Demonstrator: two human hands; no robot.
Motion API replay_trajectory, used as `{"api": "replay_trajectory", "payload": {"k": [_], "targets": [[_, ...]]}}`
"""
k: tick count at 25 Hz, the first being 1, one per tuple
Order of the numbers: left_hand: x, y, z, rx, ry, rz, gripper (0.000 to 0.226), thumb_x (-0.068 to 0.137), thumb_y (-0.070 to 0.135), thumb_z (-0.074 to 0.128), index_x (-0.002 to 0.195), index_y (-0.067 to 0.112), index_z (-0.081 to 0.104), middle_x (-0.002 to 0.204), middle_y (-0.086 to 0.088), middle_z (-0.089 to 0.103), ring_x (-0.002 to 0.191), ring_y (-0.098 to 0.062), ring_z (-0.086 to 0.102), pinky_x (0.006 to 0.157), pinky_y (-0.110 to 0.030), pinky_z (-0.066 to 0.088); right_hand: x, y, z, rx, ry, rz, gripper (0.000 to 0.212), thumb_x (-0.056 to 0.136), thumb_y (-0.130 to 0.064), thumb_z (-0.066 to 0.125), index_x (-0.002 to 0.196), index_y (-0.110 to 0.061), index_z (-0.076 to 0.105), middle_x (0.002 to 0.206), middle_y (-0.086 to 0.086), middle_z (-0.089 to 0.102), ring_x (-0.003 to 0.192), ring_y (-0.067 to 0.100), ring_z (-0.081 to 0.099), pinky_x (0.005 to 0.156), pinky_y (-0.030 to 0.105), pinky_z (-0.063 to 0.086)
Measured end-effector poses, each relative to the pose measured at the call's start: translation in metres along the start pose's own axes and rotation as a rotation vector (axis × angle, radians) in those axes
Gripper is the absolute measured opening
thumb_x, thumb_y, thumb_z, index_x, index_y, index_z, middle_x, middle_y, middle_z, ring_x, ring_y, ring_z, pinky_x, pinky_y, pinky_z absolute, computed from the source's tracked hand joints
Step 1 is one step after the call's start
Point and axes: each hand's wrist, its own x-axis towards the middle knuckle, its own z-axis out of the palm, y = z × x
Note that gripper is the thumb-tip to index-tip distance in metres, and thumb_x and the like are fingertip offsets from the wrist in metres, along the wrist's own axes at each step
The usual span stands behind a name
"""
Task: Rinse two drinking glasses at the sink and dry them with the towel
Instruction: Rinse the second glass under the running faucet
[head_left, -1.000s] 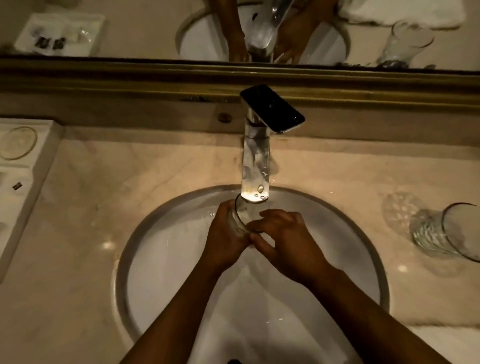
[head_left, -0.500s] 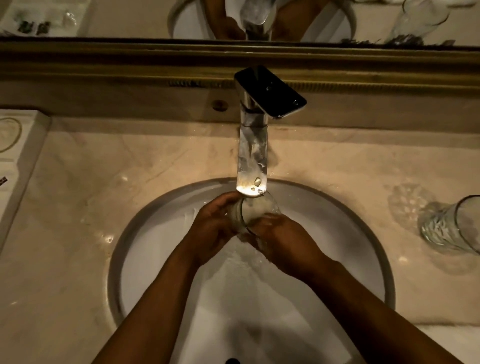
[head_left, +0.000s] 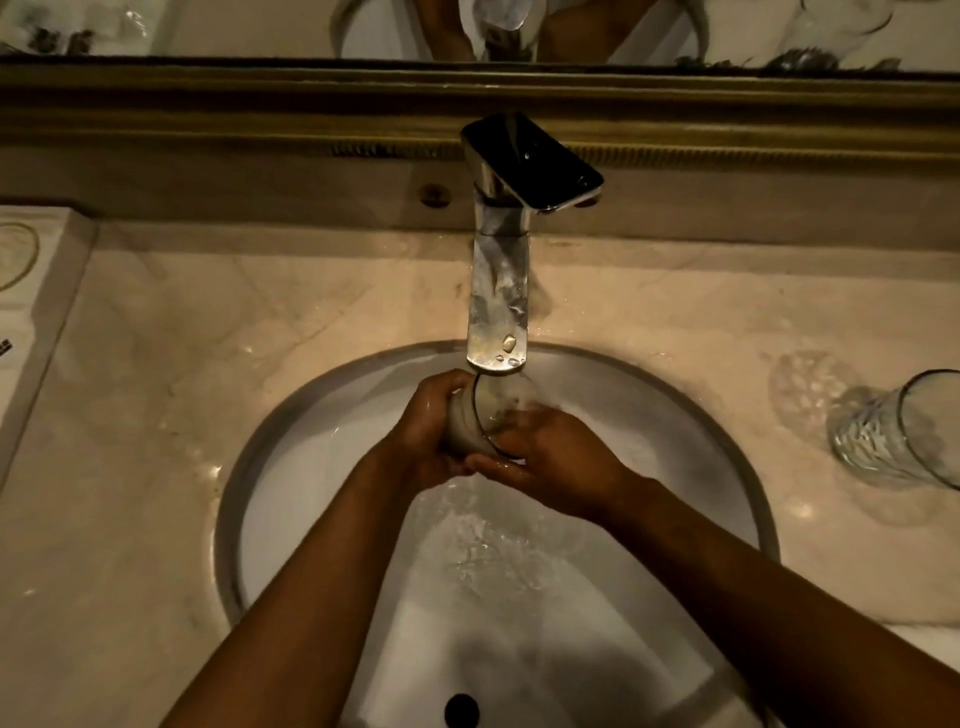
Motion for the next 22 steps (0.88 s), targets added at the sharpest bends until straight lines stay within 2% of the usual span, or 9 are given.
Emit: {"api": "replay_trajectory", "payload": {"k": [2, 3, 5, 10, 13, 15, 17, 19, 22], "targets": [[-0.003, 0.005, -0.005, 0.082, -0.046, -0.087, 0.050, 0.089, 0.054, 0.046, 0.089, 0.009, 0.069, 0.068, -0.011, 0.063, 0.047, -0.021, 0.052, 0.045, -0.020, 0.033, 0.001, 0.002, 0.002, -0.019, 0.016, -0.017, 0.046, 0.098, -0.053, 0.045, 0.114, -0.019, 0.072, 0.115, 0.002, 0.072, 0.104, 0.020, 0.065, 0.080, 0.035, 0.054], [-0.009, 0.008, -0.004, 0.058, -0.089, -0.096, 0.050, 0.093, 0.054, 0.044, 0.084, 0.009, 0.066, 0.061, -0.008, 0.058, 0.041, -0.017, 0.044, 0.043, -0.018, 0.028, 0.002, -0.002, 0.003, 0.029, 0.063, 0.015, 0.044, 0.098, -0.052, 0.046, 0.111, -0.019, 0.073, 0.110, 0.003, 0.073, 0.099, 0.019, 0.066, 0.078, 0.033, 0.053], [-0.016, 0.006, 0.003, -0.048, -0.089, -0.026, 0.046, 0.098, 0.048, 0.042, 0.081, 0.011, 0.063, 0.058, -0.004, 0.057, 0.043, -0.015, 0.047, 0.046, -0.021, 0.031, 0.005, -0.012, 0.006, 0.181, 0.199, 0.149, 0.041, 0.097, -0.051, 0.049, 0.093, -0.020, 0.076, 0.089, 0.001, 0.074, 0.081, 0.015, 0.067, 0.070, 0.032, 0.053], [-0.015, -0.030, 0.034, -0.343, 0.249, 0.420, 0.034, 0.100, 0.016, 0.054, 0.068, 0.019, 0.066, 0.061, 0.002, 0.061, 0.062, -0.015, 0.056, 0.057, -0.029, 0.044, 0.018, -0.040, 0.020, 0.341, 0.432, 0.594, 0.055, 0.098, -0.058, 0.041, 0.075, -0.020, 0.072, 0.065, -0.004, 0.071, 0.059, 0.011, 0.068, 0.062, 0.033, 0.057], [-0.017, -0.039, 0.042, -0.127, 0.514, 0.599, 0.023, 0.101, 0.014, 0.057, 0.085, 0.013, 0.074, 0.073, 0.005, 0.071, 0.068, -0.005, 0.066, 0.060, -0.020, 0.053, 0.025, -0.045, 0.018, 0.371, 0.498, 0.689, 0.049, 0.103, -0.042, 0.044, 0.067, -0.014, 0.065, 0.060, -0.005, 0.064, 0.053, 0.007, 0.059, 0.054, 0.019, 0.044], [-0.018, -0.033, 0.042, -0.048, 0.618, 0.614, 0.030, 0.098, 0.011, 0.058, 0.072, 0.015, 0.071, 0.064, 0.005, 0.067, 0.059, -0.006, 0.061, 0.055, -0.022, 0.049, 0.025, -0.048, 0.015, 0.421, 0.465, 0.637, 0.045, 0.104, -0.040, 0.044, 0.068, -0.019, 0.060, 0.059, -0.007, 0.060, 0.053, 0.004, 0.056, 0.055, 0.015, 0.039], [-0.015, -0.019, 0.034, -0.129, 0.523, 0.450, 0.036, 0.094, 0.013, 0.058, 0.058, 0.018, 0.061, 0.055, 0.002, 0.057, 0.048, -0.011, 0.051, 0.044, -0.024, 0.037, 0.022, -0.047, 0.014, 0.407, 0.399, 0.512, 0.050, 0.103, -0.050, 0.040, 0.075, -0.017, 0.067, 0.064, -0.005, 0.068, 0.060, 0.009, 0.065, 0.065, 0.025, 0.052], [-0.010, -0.002, 0.019, -0.141, 0.245, 0.201, 0.033, 0.094, 0.023, 0.053, 0.063, 0.015, 0.058, 0.056, -0.001, 0.053, 0.044, -0.014, 0.044, 0.041, -0.019, 0.025, 0.014, -0.037, 0.013, 0.258, 0.324, 0.323, 0.054, 0.100, -0.055, 0.035, 0.086, -0.020, 0.074, 0.076, -0.002, 0.076, 0.071, 0.014, 0.070, 0.071, 0.035, 0.055], [-0.005, 0.008, -0.004, 0.046, -0.049, -0.026, 0.038, 0.094, 0.035, 0.048, 0.062, 0.019, 0.057, 0.054, 0.003, 0.048, 0.043, -0.013, 0.033, 0.049, -0.021, 0.011, 0.004, -0.024, 0.008, 0.056, 0.209, 0.089, 0.051, 0.097, -0.057, 0.036, 0.104, -0.023, 0.074, 0.094, 0.002, 0.077, 0.081, 0.020, 0.071, 0.066, 0.031, 0.051]]}}
